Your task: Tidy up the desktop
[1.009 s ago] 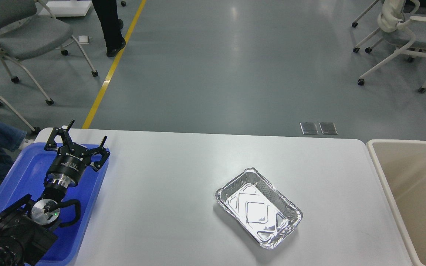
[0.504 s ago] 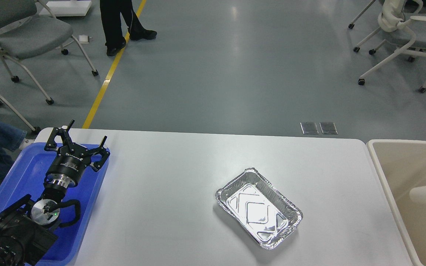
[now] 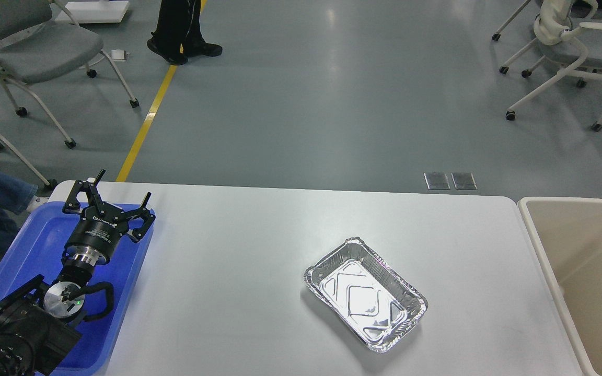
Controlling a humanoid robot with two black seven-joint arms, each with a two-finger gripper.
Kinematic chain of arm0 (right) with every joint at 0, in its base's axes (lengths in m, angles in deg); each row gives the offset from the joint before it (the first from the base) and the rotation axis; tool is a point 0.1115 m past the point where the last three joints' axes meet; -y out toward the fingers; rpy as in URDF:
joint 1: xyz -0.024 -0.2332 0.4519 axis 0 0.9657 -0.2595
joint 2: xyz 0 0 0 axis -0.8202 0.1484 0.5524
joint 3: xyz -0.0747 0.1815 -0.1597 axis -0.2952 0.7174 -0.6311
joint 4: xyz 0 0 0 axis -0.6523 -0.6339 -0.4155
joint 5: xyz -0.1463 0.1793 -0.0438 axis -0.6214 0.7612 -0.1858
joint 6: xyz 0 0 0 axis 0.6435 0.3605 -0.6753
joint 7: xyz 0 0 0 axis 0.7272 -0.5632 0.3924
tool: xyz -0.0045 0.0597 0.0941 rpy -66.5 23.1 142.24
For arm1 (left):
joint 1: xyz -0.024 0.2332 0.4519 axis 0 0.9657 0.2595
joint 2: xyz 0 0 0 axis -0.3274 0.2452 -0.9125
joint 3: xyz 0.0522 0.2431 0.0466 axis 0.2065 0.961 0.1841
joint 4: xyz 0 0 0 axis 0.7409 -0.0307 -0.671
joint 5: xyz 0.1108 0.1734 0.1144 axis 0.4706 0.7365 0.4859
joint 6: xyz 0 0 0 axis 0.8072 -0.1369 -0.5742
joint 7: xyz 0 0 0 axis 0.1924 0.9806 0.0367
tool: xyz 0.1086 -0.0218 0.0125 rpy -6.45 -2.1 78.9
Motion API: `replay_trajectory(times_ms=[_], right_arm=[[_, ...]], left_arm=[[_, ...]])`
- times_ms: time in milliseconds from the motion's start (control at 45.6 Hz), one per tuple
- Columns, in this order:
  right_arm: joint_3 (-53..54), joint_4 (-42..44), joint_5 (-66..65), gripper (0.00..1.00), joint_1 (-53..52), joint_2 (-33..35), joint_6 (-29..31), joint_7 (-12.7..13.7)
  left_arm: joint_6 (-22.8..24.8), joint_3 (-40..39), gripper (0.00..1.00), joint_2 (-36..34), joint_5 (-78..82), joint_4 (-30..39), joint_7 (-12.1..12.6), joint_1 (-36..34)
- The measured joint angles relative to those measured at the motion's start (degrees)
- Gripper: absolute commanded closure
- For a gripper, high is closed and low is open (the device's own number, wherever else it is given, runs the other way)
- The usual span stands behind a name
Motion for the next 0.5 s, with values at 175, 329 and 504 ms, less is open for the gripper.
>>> replay_trajectory(times_ms=[175, 329, 504], right_arm=[[4.5, -3.1, 0.0, 0.0, -2.2, 3.7, 0.1, 0.0], [11.3, -8.8, 0.0, 0.0, -5.5, 8.4, 0.2, -0.3], [23.6, -17.1, -0.1, 0.0, -8.4, 13.2, 0.2, -0.4]], left_arm=[[0.0, 0.0, 0.0, 0.0, 0.0, 0.0, 0.0, 0.0], [0.0, 0.0, 0.0, 0.0, 0.0, 0.0, 0.0, 0.0], [0.0, 0.0, 0.0, 0.0, 0.0, 0.0, 0.0, 0.0]])
